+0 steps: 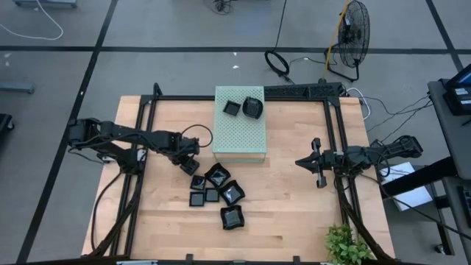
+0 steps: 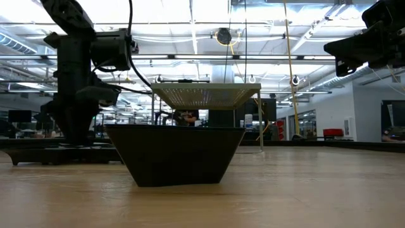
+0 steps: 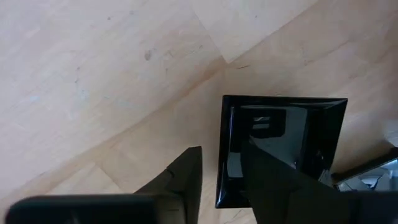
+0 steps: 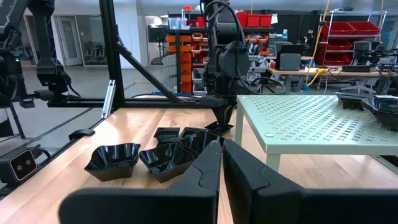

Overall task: Pick & Place Mini shaped plates
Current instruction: Stack the black square plate on top of the other square plate on the shelf

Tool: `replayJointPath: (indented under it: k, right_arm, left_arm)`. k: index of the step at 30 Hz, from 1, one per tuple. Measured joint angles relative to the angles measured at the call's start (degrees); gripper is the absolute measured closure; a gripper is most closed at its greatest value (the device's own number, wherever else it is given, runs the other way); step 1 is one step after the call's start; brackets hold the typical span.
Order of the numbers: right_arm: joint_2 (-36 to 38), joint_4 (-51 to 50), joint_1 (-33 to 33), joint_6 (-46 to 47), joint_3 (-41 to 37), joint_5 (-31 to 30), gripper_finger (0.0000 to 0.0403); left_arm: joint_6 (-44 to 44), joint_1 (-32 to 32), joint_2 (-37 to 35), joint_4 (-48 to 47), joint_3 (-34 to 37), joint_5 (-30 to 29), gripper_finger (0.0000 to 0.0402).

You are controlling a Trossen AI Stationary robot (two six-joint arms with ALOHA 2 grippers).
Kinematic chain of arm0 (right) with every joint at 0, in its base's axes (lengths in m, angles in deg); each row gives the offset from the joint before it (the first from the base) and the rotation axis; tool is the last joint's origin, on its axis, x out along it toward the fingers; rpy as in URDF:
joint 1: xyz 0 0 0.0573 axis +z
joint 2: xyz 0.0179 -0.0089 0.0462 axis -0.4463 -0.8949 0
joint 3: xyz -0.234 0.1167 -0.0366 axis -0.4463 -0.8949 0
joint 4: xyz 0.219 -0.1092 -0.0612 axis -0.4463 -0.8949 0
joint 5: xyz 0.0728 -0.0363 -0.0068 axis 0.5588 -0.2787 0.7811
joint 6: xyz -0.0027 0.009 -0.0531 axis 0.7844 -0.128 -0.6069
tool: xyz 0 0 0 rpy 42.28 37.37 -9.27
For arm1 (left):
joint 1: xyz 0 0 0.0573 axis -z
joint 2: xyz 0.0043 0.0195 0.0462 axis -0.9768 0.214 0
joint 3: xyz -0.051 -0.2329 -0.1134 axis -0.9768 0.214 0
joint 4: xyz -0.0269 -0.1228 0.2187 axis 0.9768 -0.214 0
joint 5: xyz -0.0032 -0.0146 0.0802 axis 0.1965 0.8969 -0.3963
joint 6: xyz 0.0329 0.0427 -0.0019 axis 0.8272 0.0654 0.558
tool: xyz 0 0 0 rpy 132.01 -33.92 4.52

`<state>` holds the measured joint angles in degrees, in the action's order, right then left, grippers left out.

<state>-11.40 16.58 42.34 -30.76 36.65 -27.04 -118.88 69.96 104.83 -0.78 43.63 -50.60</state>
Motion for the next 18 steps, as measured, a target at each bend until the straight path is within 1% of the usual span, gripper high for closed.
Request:
replayJointPath:
  k: [12,14,18]
  right_arm:
    - [0.0,0.0,0.0,0.0,0.0,0.0,0.0394]
    - [0.0,0.0,0.0,0.0,0.0,0.0,0.0395]
    - [0.0,0.0,0.0,0.0,0.0,0.0,0.0395]
  left_arm:
    - [0.2,0.0,-0.1,0.2,-0.1,-0.3,0.0390]
    - [0.5,0.0,-0.1,0.3,-0.1,-0.3,0.0395]
    - [1.8,0.0,-0.2,0.0,-0.1,-0.3,0.0385]
